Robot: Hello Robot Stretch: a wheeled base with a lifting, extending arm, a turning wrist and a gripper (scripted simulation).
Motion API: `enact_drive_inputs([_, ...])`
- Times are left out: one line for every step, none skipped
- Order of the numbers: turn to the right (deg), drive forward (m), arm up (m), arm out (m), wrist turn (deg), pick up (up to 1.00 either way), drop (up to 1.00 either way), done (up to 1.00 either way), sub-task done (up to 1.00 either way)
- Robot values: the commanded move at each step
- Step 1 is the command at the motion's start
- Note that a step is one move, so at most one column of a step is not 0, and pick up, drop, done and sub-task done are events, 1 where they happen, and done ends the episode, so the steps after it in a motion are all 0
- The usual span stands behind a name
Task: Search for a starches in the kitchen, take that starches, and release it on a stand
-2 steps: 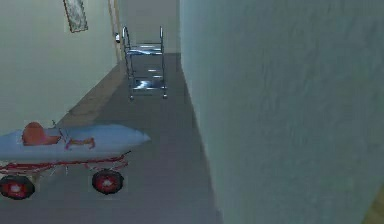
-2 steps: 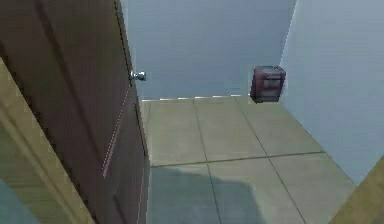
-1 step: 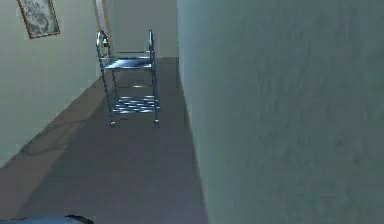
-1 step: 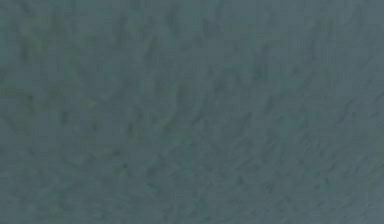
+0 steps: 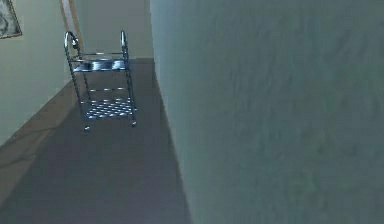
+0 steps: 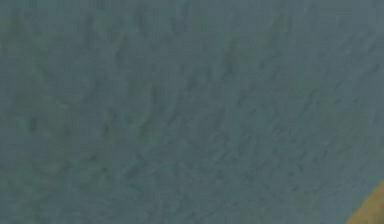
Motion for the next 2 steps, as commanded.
enact_drive_inputs([0.0, 0.55, 0.0, 0.0, 0.0, 0.0, 0.0, 0.0, 0.0])
enact_drive_inputs([3.0, 0.0, 0.0, 0.0, 0.0, 0.0, 0.0, 0.0, 0.0])
